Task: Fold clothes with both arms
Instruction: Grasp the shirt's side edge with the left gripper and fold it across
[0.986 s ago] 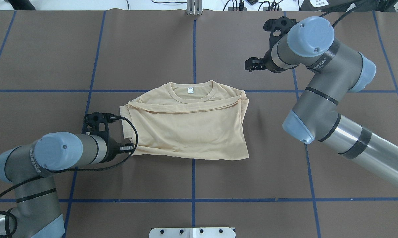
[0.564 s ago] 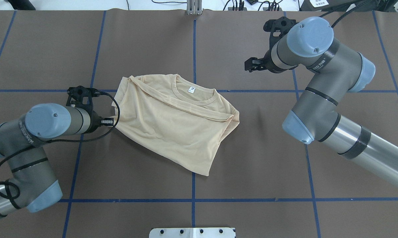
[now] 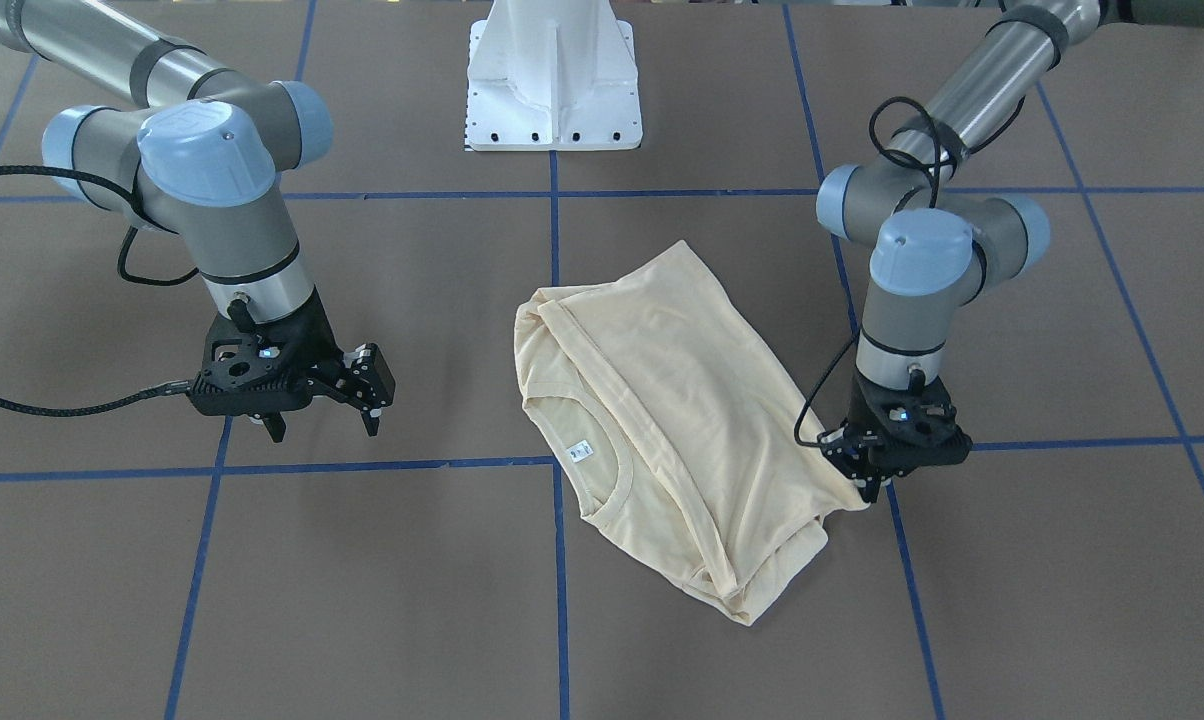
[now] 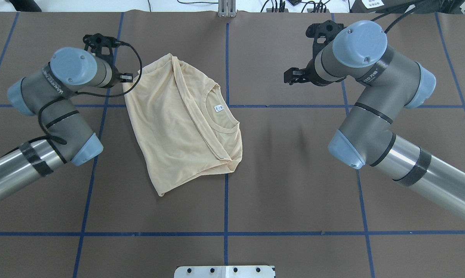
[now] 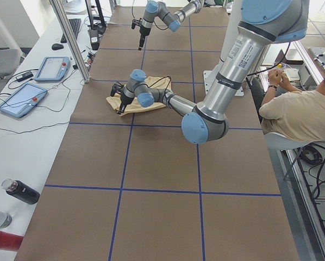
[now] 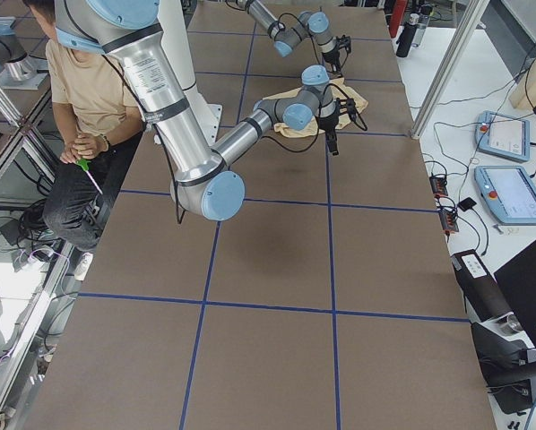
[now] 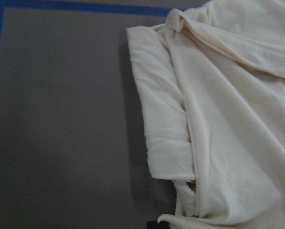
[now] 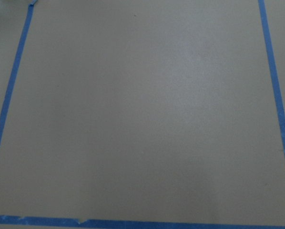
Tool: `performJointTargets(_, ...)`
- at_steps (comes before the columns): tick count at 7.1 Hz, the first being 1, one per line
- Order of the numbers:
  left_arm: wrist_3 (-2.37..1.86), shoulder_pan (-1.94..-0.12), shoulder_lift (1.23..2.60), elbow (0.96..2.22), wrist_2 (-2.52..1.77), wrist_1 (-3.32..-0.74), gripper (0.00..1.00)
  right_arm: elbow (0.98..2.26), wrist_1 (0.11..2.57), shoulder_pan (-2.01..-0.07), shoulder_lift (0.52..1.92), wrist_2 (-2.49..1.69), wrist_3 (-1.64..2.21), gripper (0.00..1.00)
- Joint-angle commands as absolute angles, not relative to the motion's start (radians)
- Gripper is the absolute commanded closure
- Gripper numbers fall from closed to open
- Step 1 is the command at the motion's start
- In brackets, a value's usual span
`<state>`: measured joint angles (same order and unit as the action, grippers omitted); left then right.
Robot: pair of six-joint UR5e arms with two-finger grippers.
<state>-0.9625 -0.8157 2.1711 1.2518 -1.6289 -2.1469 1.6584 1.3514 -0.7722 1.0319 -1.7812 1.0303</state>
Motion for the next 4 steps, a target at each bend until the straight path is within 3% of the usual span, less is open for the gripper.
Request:
performJointTargets(1, -0.968, -0.845, 2.345, 1.039, -1.635, -2.261, 1.00, 1.660, 1.351, -0.766, 1.023, -1.779, 1.037, 0.00)
performJointTargets(2, -0.968, -0.848, 2.350, 1.039, -1.637, -2.261, 1.00, 1.658, 1.351, -0.746, 1.019, -1.779, 1.075, 0.00)
performJointTargets(3, -0.951, -0.863, 2.338, 1.043, -1.638, -2.266, 0.70, 1.655, 1.350, -0.730, 1.002, -1.776, 1.100, 0.00)
performJointTargets(4, -0.866, -0.870, 2.285, 1.077, -1.637, -2.281, 0.01, 1.646, 1.351, -0.707, 0.976, -1.773, 1.138, 0.00)
